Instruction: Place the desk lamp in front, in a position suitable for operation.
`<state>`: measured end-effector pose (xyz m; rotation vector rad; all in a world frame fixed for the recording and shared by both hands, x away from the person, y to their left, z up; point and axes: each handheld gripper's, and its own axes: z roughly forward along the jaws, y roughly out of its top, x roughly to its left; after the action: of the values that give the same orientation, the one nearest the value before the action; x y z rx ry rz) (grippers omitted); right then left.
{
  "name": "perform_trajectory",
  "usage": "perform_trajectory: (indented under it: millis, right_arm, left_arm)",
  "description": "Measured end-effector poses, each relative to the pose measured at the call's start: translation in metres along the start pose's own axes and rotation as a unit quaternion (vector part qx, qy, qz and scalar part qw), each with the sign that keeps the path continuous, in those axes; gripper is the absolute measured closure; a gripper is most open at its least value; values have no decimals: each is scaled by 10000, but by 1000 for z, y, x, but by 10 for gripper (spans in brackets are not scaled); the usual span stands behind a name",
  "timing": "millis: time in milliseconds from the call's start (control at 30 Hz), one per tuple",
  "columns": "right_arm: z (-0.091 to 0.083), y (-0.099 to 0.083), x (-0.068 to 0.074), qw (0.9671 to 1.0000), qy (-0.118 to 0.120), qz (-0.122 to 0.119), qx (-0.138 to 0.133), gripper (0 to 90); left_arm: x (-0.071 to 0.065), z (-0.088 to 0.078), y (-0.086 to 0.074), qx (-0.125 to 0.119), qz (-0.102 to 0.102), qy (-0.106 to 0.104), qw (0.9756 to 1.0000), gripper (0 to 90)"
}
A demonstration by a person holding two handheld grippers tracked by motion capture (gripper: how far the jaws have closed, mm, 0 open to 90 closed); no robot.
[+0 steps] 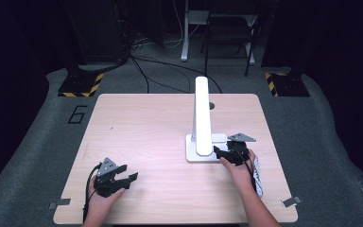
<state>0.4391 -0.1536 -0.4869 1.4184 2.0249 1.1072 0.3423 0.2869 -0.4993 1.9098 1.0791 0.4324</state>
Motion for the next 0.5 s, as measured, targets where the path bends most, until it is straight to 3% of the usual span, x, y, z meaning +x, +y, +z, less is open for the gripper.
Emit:
perform_trajectory:
  millis: [500]
  right_arm:
    - [22,0,-14,9987,-69,383,329,320]
  left_arm:
    - [1,1,0,12,-20,-2,10000,393]
